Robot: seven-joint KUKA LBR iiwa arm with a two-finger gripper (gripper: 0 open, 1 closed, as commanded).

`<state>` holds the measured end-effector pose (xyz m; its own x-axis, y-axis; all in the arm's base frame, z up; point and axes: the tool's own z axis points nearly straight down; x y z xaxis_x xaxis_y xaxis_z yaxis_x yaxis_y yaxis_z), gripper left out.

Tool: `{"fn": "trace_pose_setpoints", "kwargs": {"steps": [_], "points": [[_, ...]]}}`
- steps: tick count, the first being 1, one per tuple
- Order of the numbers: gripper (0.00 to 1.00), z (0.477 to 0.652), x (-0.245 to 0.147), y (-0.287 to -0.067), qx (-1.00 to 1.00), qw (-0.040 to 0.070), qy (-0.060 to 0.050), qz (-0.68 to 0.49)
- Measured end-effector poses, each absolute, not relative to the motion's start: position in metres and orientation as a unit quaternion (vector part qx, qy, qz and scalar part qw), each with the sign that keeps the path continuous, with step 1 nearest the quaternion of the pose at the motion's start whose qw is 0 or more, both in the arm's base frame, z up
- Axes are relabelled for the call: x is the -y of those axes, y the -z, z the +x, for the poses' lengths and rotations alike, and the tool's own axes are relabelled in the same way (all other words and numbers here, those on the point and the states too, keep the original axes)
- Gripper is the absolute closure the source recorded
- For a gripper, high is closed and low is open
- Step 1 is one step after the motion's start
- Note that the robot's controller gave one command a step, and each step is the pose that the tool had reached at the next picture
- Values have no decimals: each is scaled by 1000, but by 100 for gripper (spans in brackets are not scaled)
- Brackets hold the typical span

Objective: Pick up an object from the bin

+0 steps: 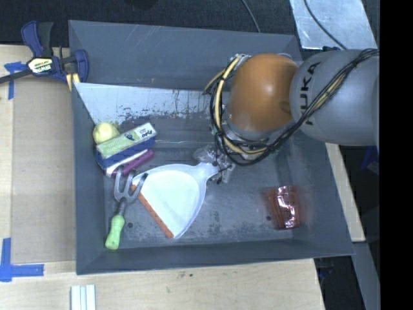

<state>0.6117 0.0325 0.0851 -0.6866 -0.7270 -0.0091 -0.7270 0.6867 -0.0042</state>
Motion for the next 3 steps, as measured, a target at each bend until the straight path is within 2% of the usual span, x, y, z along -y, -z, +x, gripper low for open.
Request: {"fn": "trace_pose_setpoints", "kwargs": {"steps": [1,2,3], "points": [[100,614,-33,-110,-919,10,1,-394],[100,612,-33,-151,-919,6,0,-394],[100,615,-33,-183,-919,11,2,-393]]}}
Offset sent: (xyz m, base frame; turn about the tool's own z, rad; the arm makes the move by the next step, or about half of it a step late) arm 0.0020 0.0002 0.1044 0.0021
